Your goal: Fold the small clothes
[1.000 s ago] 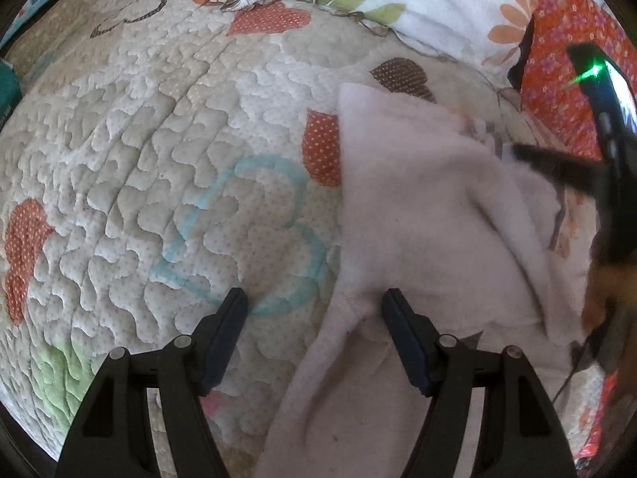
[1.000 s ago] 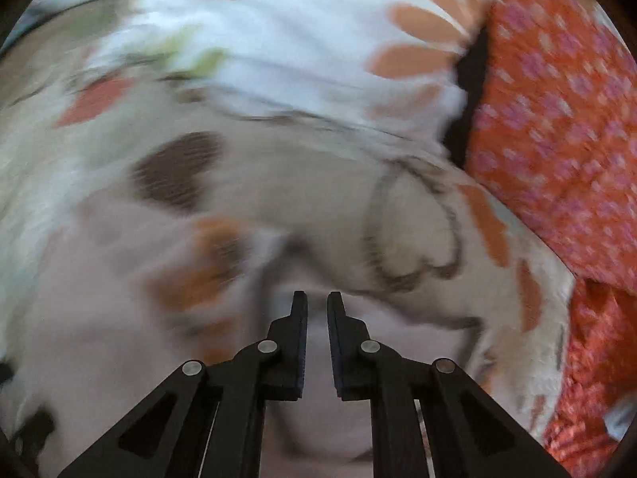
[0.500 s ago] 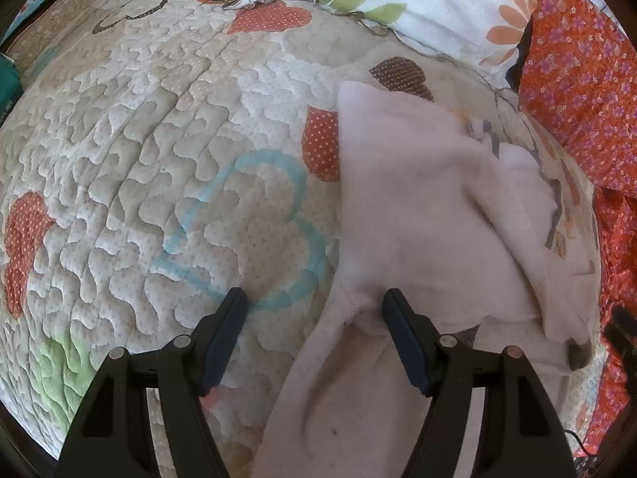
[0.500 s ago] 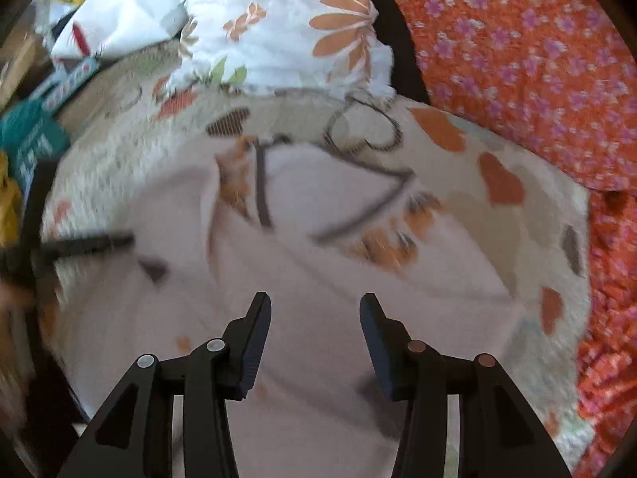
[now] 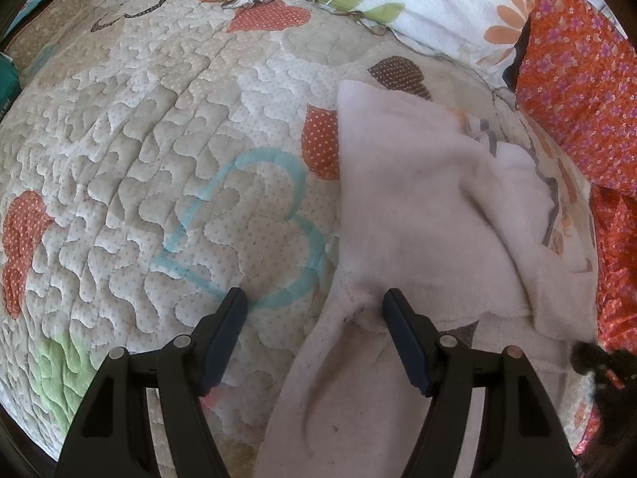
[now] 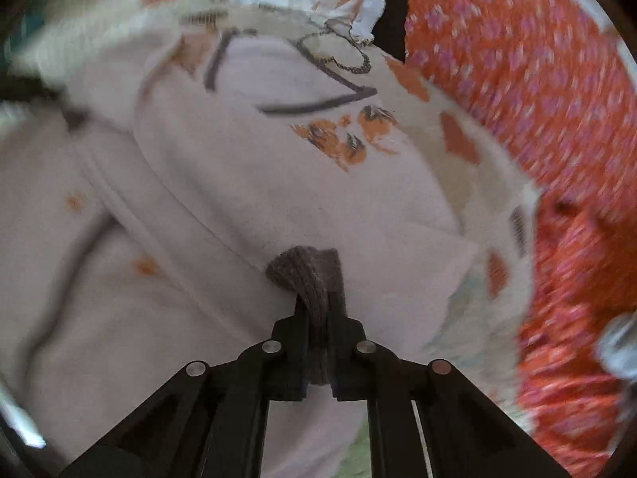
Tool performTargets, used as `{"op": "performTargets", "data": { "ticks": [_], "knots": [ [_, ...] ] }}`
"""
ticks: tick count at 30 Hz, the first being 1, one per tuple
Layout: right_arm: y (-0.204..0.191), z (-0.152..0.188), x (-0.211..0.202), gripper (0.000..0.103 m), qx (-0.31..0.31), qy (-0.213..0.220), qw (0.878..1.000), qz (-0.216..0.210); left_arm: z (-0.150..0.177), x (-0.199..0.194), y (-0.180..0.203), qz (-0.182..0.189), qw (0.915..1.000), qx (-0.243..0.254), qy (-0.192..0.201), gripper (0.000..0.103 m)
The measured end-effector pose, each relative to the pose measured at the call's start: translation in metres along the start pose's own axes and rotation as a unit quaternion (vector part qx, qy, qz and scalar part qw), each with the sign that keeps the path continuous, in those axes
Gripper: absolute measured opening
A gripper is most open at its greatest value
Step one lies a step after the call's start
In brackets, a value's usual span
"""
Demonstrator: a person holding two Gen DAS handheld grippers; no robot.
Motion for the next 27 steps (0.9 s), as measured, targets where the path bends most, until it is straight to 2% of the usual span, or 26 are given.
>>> {"op": "performTargets", "data": {
  "ticks": [1,3,5,7,9,11,15,18,21,25,27],
  "knots": [
    [0.005,-0.005,-0.01,0.007,0.029,0.004,0.999,-0.044,0.0,0.0,-0.001,0.002,1.0,-0.001,-0.001,0.07],
    [0.029,-0.021,-0.033,0.007,0.097,0.032,0.988,-0.117,0.0,-0.001,-0.002,0.004,1.0,-0.003,-0.001,0.07],
    [0.059,-0.036,-0.037,0.007,0.151,0.046,0.978,-0.134,-0.001,-0.001,-0.002,0.001,1.0,-0.002,-0.001,0.07],
    [0.091,-0.045,-0.019,0.01,0.193,0.039,0.977,-0.086,-0.001,0.0,0.0,-0.003,1.0,0.002,-0.001,0.071],
    [0.117,-0.046,0.012,0.029,0.219,0.001,0.976,-0.021,-0.001,0.002,0.001,-0.004,1.0,0.006,-0.002,0.071],
    [0.123,-0.045,0.026,0.029,0.219,-0.023,0.975,0.01,-0.001,0.002,0.001,0.0,1.0,0.007,-0.002,0.071],
    [0.103,-0.053,0.011,0.042,0.204,0.016,0.979,-0.006,-0.002,0.002,-0.001,0.008,1.0,0.003,-0.003,0.071],
    [0.072,-0.07,0.0,0.044,0.16,0.039,0.986,-0.014,-0.001,-0.002,0.0,0.011,0.9999,0.004,0.0,0.071],
    [0.037,-0.078,-0.004,0.046,0.142,0.045,0.988,-0.036,-0.003,-0.011,-0.001,0.016,0.9997,0.011,0.014,0.071],
    [0.001,-0.081,-0.001,0.047,0.136,0.041,0.987,-0.071,-0.013,-0.025,-0.028,-0.036,0.9985,0.0,0.042,0.07],
    [-0.017,-0.079,-0.003,0.049,0.123,0.042,0.989,-0.075,-0.015,-0.026,-0.043,-0.031,0.9985,-0.028,0.035,0.069]
  ]
}}
Point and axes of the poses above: each gripper's, at about its wrist camera, not at the fingertips, and x roughly the way its jaws point, y to its right, z to its underside, the point moved 7 cm from there along x, roughly the way its jaws point, and after that the axes turned 9 degrees about z, right-handed, at the moved point
